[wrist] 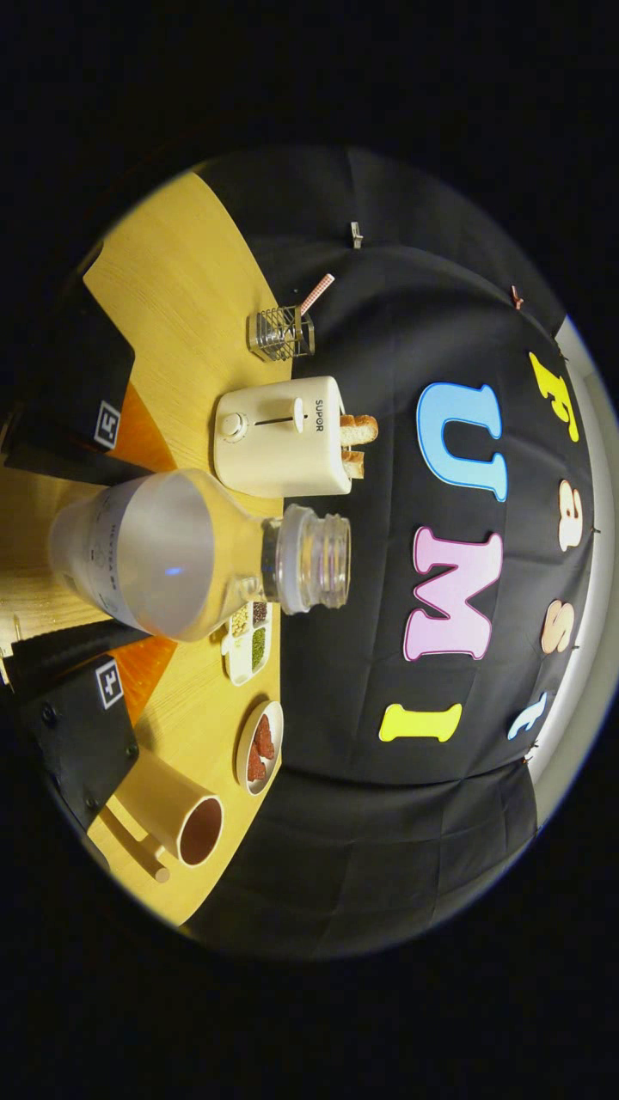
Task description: Take the bottle from table, then pour the juice into the cup, finally place the bottle on the coaster
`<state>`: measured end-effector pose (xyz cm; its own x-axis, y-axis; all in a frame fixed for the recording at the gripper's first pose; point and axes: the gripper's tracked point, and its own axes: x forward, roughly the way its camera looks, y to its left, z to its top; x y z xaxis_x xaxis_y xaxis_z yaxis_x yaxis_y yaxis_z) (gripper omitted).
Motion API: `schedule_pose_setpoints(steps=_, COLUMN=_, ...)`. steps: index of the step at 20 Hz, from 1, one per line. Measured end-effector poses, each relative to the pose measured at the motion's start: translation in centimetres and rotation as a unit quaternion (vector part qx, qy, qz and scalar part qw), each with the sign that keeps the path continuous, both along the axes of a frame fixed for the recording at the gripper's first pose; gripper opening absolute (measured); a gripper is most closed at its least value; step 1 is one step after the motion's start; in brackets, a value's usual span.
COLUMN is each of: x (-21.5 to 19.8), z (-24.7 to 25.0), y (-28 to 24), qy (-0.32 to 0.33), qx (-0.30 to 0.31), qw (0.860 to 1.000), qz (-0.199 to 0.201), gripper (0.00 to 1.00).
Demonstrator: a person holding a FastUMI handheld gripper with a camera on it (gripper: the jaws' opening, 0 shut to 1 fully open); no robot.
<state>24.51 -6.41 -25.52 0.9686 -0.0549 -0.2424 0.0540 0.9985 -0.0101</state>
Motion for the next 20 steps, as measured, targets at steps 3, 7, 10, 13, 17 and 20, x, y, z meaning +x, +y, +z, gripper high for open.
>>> schedule_pose_setpoints(steps=3, x=-1.2, z=0.8, y=1.4, qy=0.014, qx=0.053, qw=0.998, qz=0.042, gripper=0.72)
schedule_pose_setpoints(steps=7, x=-1.9, z=2.8, y=0.2, qy=0.03, qx=0.098, qw=0.994, qz=0.038, gripper=0.72)
schedule_pose_setpoints(steps=10, x=-2.8, z=4.4, y=0.1, qy=0.045, qx=0.178, qw=0.982, qz=0.043, gripper=0.72)
schedule_pose_setpoints(steps=13, x=-3.4, z=5.3, y=-0.8, qy=0.057, qx=0.257, qw=0.964, qz=0.039, gripper=0.72)
schedule_pose_setpoints(steps=17, x=-3.3, z=6.6, y=-3.5, qy=0.051, qx=0.354, qw=0.934, qz=0.015, gripper=0.72)
schedule_pose_setpoints(steps=20, x=-2.9, z=6.7, y=-5.1, qy=0.05, qx=0.423, qw=0.905, qz=-0.011, gripper=0.72)
